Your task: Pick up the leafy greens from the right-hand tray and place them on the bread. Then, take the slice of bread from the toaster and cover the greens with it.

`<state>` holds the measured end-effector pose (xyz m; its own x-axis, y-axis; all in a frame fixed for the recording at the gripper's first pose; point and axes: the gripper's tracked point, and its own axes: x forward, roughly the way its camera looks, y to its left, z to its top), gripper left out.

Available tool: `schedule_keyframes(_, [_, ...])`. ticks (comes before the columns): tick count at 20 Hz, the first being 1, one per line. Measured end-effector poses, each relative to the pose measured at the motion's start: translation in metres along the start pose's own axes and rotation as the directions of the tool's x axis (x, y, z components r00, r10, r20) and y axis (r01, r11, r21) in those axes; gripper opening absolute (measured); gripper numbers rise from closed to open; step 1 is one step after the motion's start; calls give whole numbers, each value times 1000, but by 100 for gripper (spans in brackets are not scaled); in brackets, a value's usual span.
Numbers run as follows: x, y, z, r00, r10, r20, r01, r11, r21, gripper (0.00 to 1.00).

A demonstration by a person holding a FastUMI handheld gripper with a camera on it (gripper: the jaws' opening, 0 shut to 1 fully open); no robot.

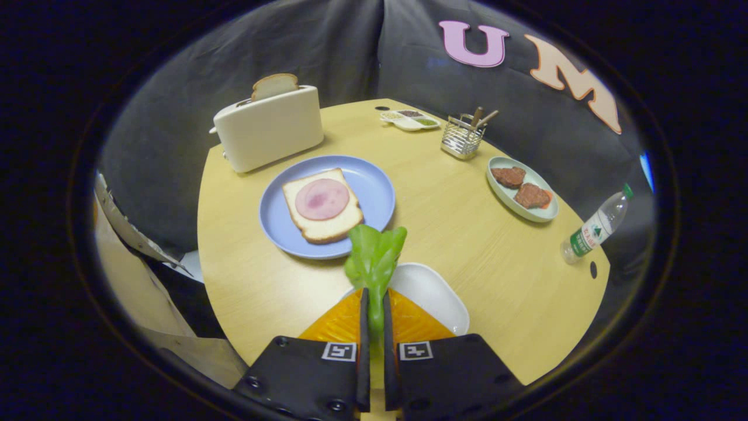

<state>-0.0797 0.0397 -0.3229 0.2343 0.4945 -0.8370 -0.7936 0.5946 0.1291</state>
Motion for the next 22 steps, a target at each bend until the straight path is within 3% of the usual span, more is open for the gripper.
schedule_keyframes(8, [5,32,50,999,-2,32,3,999,-39,13])
schedule_keyframes(22, [62,88,110,997,69,45,-67,996,-55,13])
